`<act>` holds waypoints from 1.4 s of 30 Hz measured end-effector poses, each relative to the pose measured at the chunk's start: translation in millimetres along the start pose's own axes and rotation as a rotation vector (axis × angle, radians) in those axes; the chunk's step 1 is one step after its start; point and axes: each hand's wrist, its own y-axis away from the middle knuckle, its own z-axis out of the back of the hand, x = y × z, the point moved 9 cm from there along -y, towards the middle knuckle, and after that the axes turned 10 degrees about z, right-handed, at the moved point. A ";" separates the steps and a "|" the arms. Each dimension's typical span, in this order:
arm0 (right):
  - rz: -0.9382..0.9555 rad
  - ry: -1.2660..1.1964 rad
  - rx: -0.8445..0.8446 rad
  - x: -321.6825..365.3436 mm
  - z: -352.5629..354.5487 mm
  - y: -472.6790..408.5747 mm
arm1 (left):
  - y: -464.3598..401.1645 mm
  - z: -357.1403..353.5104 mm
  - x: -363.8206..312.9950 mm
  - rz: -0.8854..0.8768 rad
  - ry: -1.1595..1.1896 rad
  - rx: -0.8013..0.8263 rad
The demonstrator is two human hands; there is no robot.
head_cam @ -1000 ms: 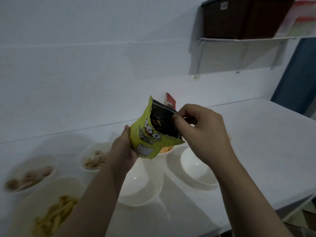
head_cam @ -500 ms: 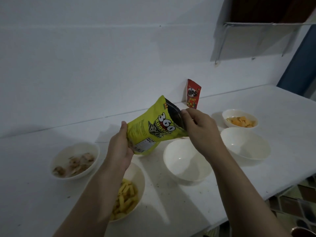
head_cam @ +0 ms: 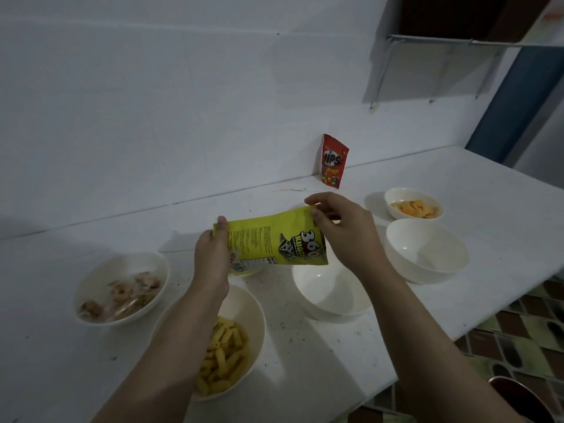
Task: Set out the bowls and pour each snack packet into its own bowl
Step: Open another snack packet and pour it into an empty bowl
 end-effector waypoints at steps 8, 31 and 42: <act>-0.066 0.088 0.077 -14.1 -6.1 -1.4 | -8.2 3.9 -1.2 -0.043 -0.094 -0.026; -0.207 0.298 0.114 -37.5 6.4 24.9 | 14.2 -13.9 -29.2 -0.296 -0.297 -0.061; -0.239 0.351 0.107 -43.2 10.1 33.9 | 26.0 -24.9 -38.7 -0.377 -0.349 -0.048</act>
